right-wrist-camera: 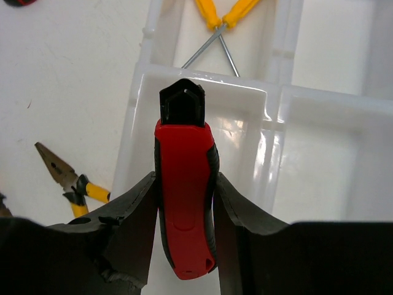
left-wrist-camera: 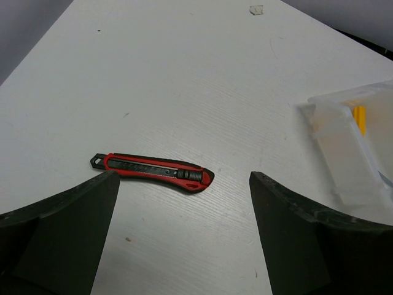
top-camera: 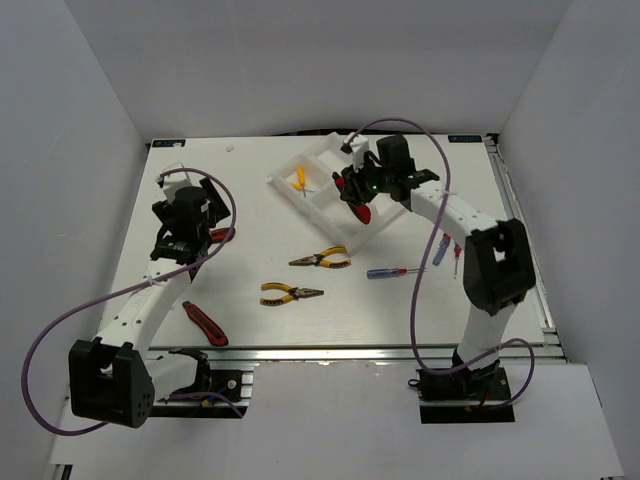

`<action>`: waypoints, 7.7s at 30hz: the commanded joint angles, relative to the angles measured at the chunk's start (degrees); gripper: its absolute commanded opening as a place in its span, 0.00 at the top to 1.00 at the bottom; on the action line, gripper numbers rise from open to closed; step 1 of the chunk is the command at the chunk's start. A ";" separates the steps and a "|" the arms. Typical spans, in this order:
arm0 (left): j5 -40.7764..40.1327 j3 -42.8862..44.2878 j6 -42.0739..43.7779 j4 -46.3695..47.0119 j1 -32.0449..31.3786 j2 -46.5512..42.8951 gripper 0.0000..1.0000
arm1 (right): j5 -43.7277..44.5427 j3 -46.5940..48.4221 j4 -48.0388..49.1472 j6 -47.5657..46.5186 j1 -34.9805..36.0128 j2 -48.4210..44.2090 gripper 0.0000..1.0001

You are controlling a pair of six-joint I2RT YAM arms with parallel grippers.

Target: Sort the tools into containers

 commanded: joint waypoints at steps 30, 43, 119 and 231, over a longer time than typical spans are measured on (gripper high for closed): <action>9.53 -1.47 -15.65 0.82 5.54 3.83 1.00 | -49.64 -7.70 -8.96 -0.55 -6.31 -21.10 0.21; 3.29 24.96 -45.58 -28.67 10.63 34.03 0.06 | -45.17 -23.01 -15.59 -6.94 -6.40 -35.79 0.15; 4.69 37.20 -49.66 -36.27 12.57 51.03 0.36 | -48.33 -22.38 -18.54 -9.17 -8.16 -33.76 0.14; -10.43 -7.63 11.51 -0.32 -15.91 -39.06 0.38 | 11.77 33.42 -10.28 25.19 46.32 29.43 0.11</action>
